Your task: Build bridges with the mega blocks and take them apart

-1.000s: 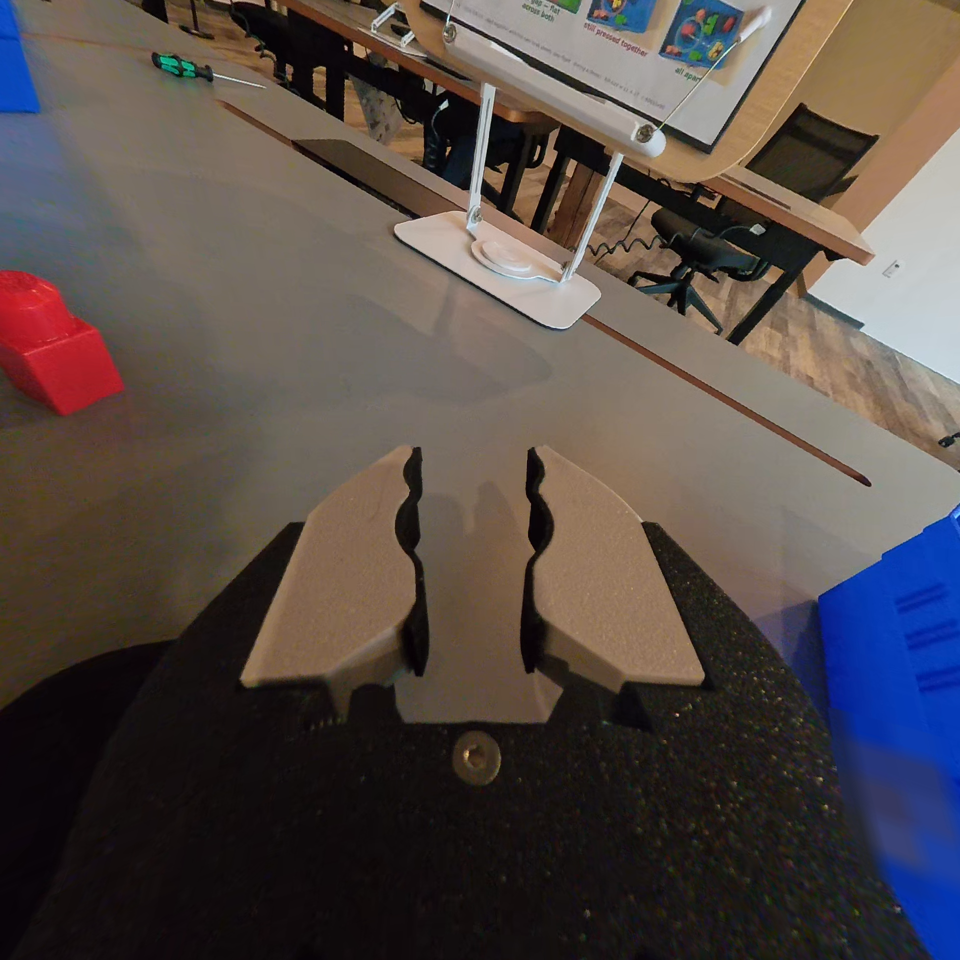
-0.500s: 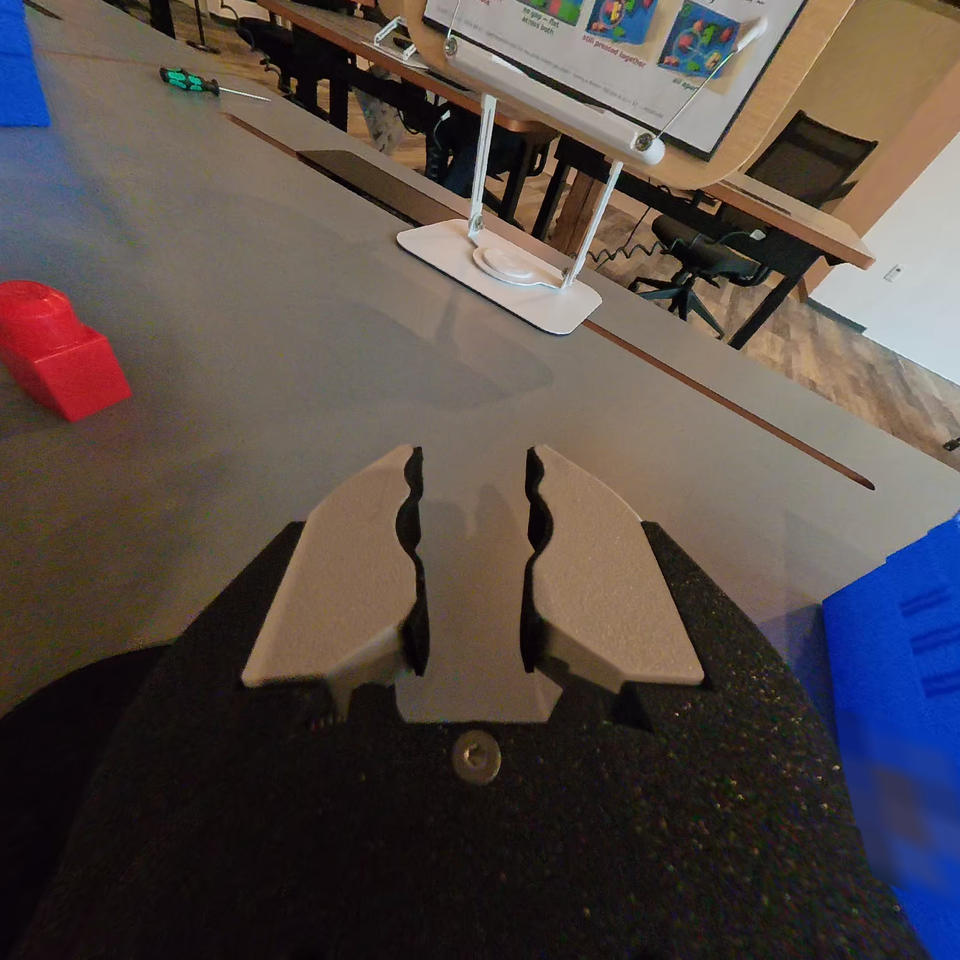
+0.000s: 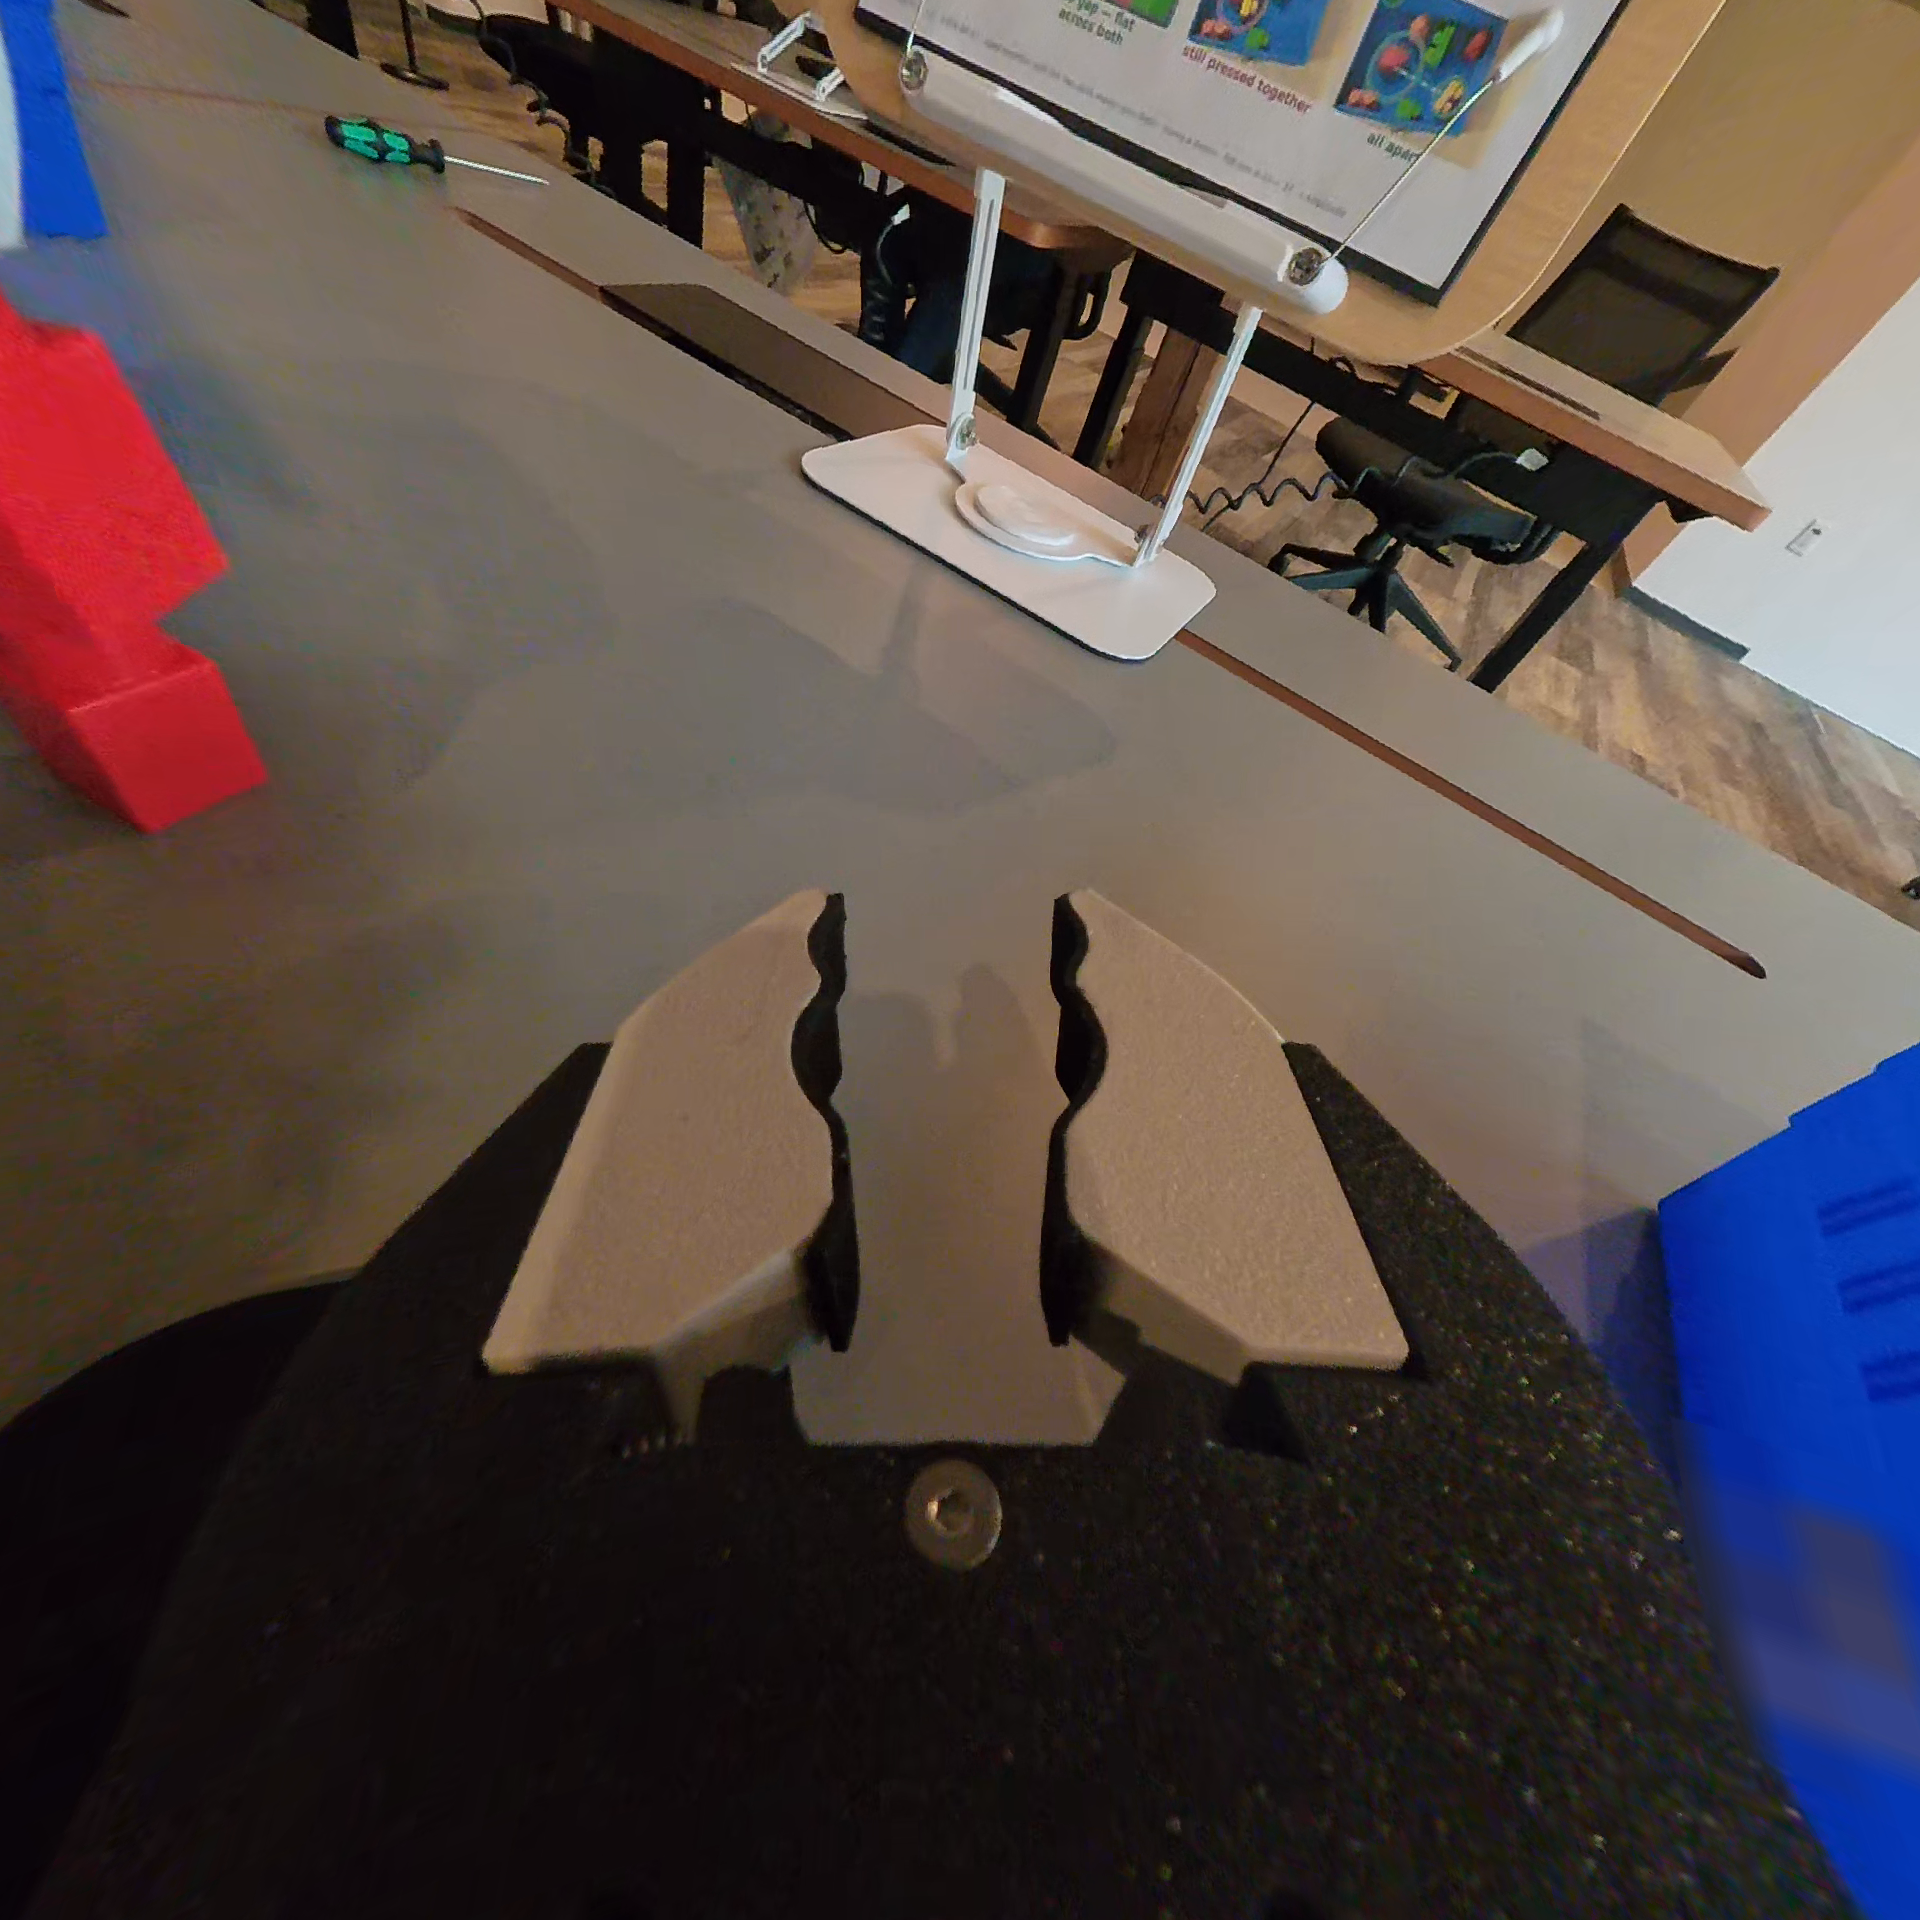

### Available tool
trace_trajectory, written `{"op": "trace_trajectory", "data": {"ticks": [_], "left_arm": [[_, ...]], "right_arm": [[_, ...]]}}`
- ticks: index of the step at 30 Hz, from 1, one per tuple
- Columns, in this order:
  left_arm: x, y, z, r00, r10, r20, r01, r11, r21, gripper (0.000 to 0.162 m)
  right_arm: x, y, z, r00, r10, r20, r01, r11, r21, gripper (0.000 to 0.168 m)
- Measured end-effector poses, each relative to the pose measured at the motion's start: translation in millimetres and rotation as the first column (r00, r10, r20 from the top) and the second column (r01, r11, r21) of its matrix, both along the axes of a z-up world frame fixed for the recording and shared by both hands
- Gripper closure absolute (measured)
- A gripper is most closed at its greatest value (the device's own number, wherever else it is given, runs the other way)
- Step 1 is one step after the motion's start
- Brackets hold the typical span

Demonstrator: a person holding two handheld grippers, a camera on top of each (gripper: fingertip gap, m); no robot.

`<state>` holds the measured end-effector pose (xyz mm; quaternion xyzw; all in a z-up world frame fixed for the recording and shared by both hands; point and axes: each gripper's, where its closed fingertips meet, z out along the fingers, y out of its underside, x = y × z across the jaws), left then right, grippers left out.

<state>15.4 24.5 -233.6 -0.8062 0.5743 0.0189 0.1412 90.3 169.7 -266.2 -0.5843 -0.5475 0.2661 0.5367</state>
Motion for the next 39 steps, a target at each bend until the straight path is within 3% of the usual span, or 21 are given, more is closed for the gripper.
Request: {"op": "trace_trajectory", "data": {"ticks": [6, 10, 22, 39], "left_arm": [[5.3, -0.9, -28.3, 0.982, -0.182, -0.048, 0.18, 0.982, -0.056, 0.134], [-4.0, 4.2, -42.6, 0.965, -0.236, -0.112, 0.23, 0.971, -0.07, 0.134], [-9.9, 0.9, -63.9, 0.958, -0.275, -0.08, 0.263, 0.956, -0.133, 0.134], [-15.1, -6.7, -71.4, 0.958, -0.283, -0.042, 0.271, 0.945, -0.185, 0.134]], "right_arm": [[0.5, 0.6, -0.7, 1.0, -0.003, 0.002, 0.003, 1.0, -0.002, 0.13], [0.2, 0.6, -2.1, 1.0, -0.004, 0.011, 0.004, 1.0, -0.001, 0.13], [0.2, 1.4, -4.8, 1.0, -0.008, 0.026, 0.008, 1.0, 0.001, 0.13], [-0.1, 1.2, -6.2, 0.999, -0.008, 0.034, 0.008, 1.0, 0.003, 0.13]]}}
